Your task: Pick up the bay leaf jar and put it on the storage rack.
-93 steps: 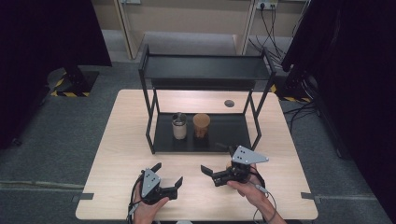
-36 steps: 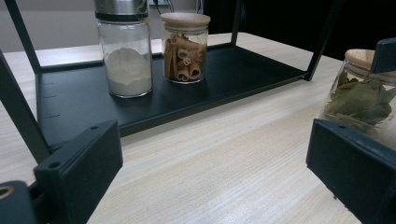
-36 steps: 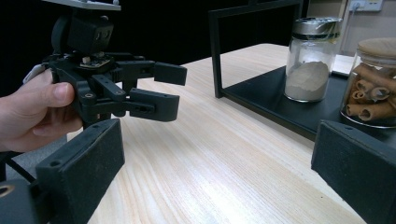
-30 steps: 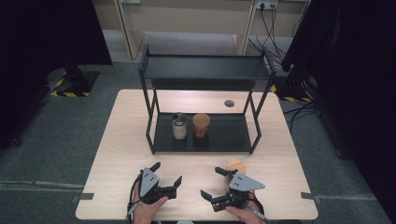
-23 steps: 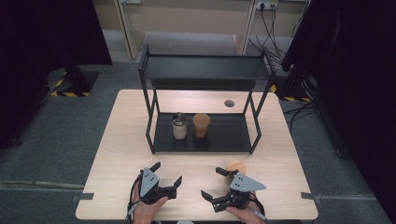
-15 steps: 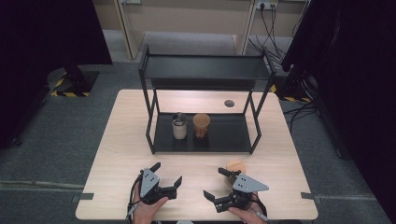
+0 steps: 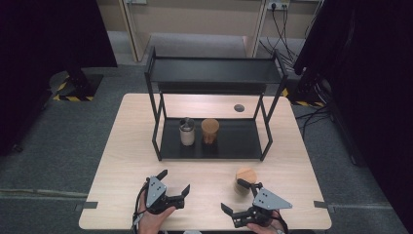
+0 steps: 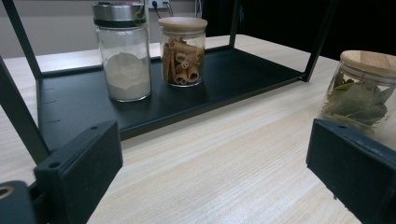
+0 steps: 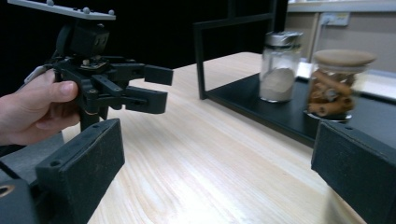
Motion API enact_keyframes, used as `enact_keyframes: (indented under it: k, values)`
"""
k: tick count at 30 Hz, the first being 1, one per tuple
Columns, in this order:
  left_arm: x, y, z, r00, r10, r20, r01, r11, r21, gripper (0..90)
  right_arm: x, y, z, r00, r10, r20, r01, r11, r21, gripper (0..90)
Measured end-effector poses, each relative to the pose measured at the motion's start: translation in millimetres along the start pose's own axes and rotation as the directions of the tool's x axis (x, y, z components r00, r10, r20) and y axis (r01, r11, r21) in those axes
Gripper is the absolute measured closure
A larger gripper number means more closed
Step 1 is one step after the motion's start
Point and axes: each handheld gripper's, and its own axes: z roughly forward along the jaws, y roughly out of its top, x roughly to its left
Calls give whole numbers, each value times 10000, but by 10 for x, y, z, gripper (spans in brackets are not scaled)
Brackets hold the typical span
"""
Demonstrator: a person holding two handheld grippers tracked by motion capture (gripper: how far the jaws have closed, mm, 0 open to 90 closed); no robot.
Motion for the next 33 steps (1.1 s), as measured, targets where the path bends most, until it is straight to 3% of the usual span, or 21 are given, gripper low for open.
enact_keyframes:
  k: [13,22,33]
  values:
    - [-5,-3,6,10000,30,14,-30,10000,57,29,-3,-39,-219,9913,13,1314,0,10000,-97,28]
    - [-4,-3,7,10000,52,27,-52,10000,53,29,14,-65,-167,9753,-181,2200,108,9993,345,28]
    - [-3,-2,15,10000,56,43,-57,10000,82,29,-113,-38,-48,9667,101,2557,-305,9966,760,29]
